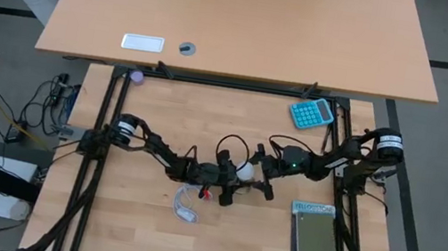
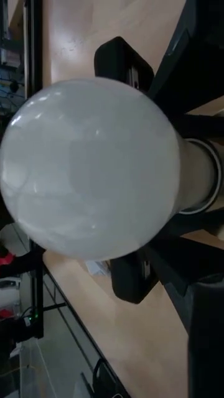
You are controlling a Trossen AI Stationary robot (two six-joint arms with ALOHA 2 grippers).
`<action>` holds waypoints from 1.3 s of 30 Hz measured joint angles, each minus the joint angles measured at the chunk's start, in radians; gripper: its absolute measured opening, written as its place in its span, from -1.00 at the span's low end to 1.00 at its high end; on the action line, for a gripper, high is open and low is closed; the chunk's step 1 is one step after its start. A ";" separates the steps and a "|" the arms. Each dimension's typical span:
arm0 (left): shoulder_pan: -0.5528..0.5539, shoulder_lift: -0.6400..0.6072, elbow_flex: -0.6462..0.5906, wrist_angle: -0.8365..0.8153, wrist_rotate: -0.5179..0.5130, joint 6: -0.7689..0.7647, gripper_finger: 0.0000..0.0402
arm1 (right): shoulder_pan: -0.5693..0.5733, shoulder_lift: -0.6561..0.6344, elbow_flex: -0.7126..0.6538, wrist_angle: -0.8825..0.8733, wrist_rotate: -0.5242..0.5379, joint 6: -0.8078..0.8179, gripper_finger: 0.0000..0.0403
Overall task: Screw lightbulb
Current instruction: Insert the lightbulb into the socket
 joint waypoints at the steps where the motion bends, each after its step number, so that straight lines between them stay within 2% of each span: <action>1: 0.000 0.000 0.000 -0.001 -0.002 -0.002 0.21 | 0.001 0.000 0.000 0.001 0.000 -0.001 0.51; 5: 0.000 0.000 0.000 -0.006 -0.002 -0.020 0.21 | 0.003 0.000 0.000 0.000 0.001 -0.001 0.40; 16: 0.000 0.000 0.000 -0.007 -0.006 -0.023 0.21 | 0.005 0.001 0.000 -0.001 0.009 0.015 -0.16; 20: 0.000 0.000 0.000 -0.008 -0.008 -0.031 0.21 | 0.005 0.001 0.000 -0.001 0.010 0.028 -0.20; 24: -0.002 0.000 0.000 -0.010 -0.034 -0.050 0.21 | 0.007 0.001 0.000 0.000 0.018 0.041 -0.15; 28: -0.002 0.000 0.000 -0.016 -0.079 -0.077 0.21 | 0.034 0.001 0.000 0.001 0.097 0.055 -0.14; 39: -0.003 0.000 0.000 -0.033 -0.153 -0.114 0.21 | 0.155 0.001 0.000 -0.006 0.416 0.109 -0.14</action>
